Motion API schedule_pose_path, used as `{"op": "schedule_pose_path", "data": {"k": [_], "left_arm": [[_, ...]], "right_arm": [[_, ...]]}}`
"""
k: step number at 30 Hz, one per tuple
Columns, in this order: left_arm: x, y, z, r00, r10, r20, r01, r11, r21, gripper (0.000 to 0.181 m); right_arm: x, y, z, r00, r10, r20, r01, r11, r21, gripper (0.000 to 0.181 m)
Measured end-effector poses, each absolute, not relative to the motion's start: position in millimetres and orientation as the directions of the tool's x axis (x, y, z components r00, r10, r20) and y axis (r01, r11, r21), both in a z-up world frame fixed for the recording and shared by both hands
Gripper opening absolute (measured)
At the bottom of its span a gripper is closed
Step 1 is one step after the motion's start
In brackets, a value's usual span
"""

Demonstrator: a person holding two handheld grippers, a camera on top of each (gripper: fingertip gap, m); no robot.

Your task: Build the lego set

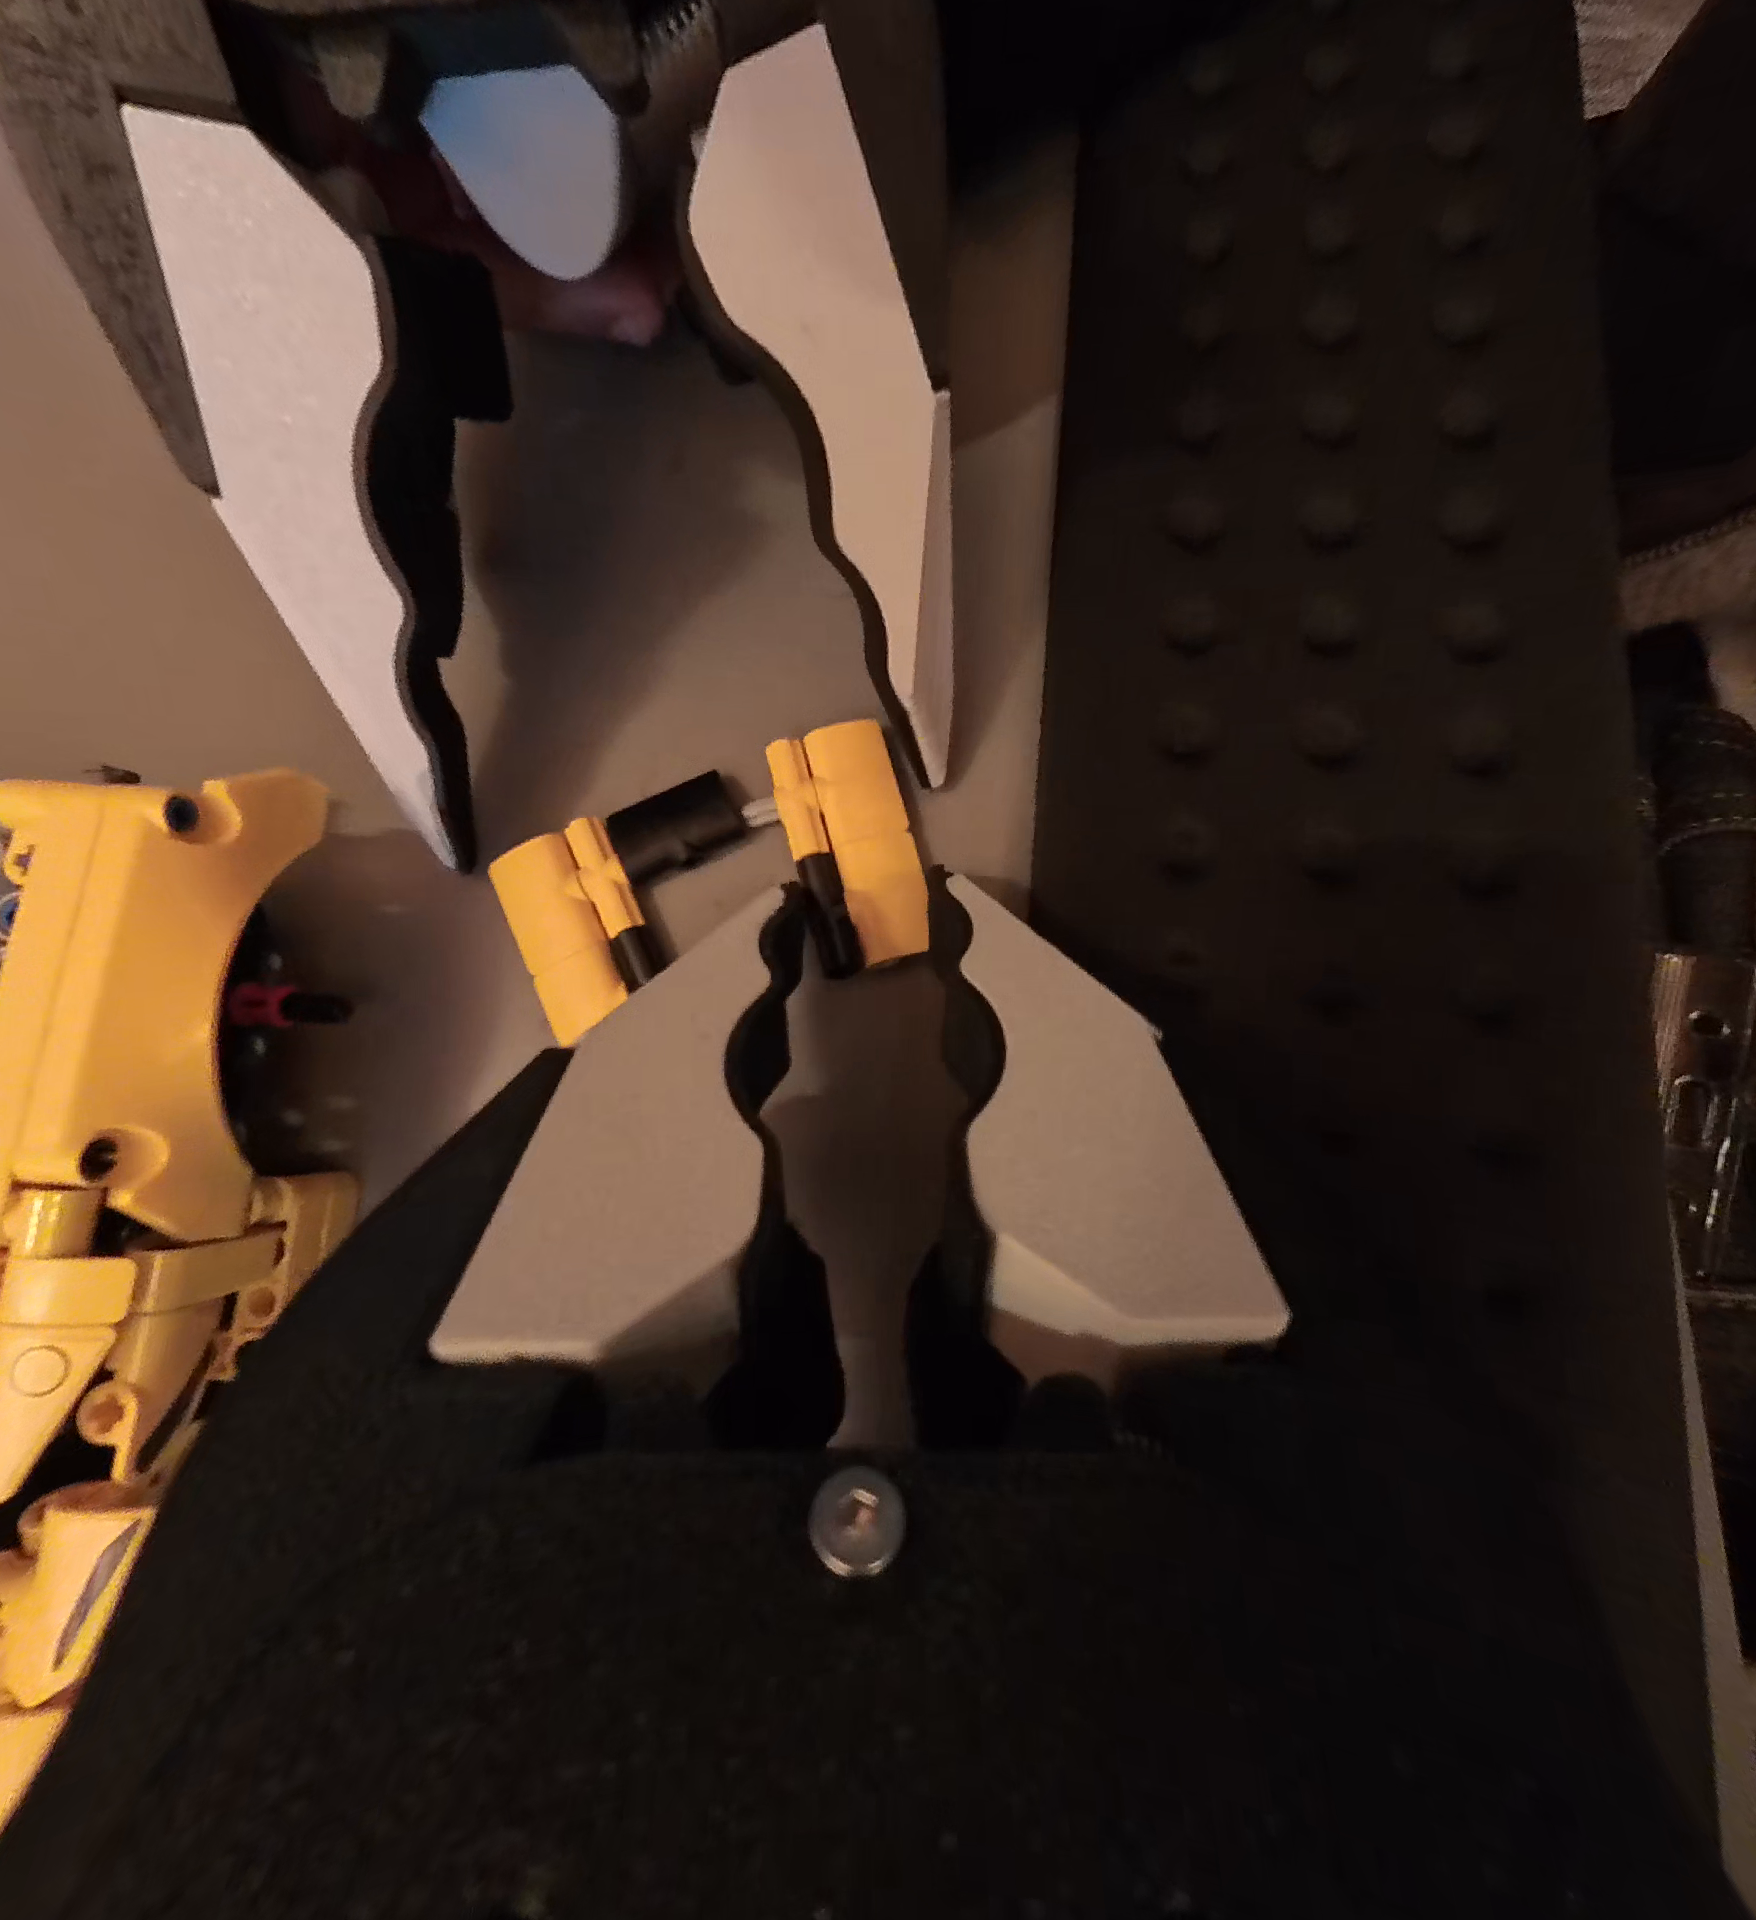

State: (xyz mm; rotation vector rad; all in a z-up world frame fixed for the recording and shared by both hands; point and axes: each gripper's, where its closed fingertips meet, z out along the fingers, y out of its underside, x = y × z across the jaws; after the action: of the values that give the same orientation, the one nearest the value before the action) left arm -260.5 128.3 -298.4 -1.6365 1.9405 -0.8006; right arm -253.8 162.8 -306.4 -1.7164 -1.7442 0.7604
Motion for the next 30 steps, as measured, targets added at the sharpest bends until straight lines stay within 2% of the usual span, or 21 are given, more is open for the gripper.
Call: {"op": "schedule_pose_path", "data": {"k": [6, 9, 11, 15, 20, 30], "left_arm": [[-262.2, 129.7, -298.4, -0.167, -0.986, 0.013, -0.709, 0.111, -0.696, 0.023], [-262.9, 130.3, -298.4, -0.166, -0.986, 0.011, -0.709, 0.111, -0.696, 0.023], [-263.2, 130.6, -298.5, -0.167, -0.986, 0.005, -0.709, 0.116, -0.696, 0.023], [-263.3, 131.5, -298.6, -0.163, -0.987, 0.000, -0.709, 0.117, -0.696, 0.023], [-262.6, 134.0, -299.0, -0.151, -0.988, -0.007, -0.709, 0.113, -0.696, 0.023], [-260.0, 132.5, -299.5, -0.129, -0.992, -0.017, -0.714, 0.104, -0.693, 0.023]], "right_arm": [[-254.2, 163.8, -305.9, -0.007, 1.000, 0.005, 0.673, 0.008, -0.739, 0.088], [-259.5, 163.6, -303.9, -0.034, 0.999, -0.005, 0.663, 0.019, -0.749, 0.101], [-261.4, 161.0, -306.1, -0.073, 0.997, -0.012, 0.674, 0.041, -0.738, 0.100], [-265.1, 161.2, -305.1, -0.140, 0.990, -0.012, 0.665, 0.085, -0.742, 0.095], [-265.1, 166.3, -305.9, -0.104, 0.995, 0.004, 0.667, 0.073, -0.741, 0.082], [-260.8, 165.1, -306.3, -0.040, 0.999, 0.005, 0.672, 0.031, -0.740, 0.081]]}}
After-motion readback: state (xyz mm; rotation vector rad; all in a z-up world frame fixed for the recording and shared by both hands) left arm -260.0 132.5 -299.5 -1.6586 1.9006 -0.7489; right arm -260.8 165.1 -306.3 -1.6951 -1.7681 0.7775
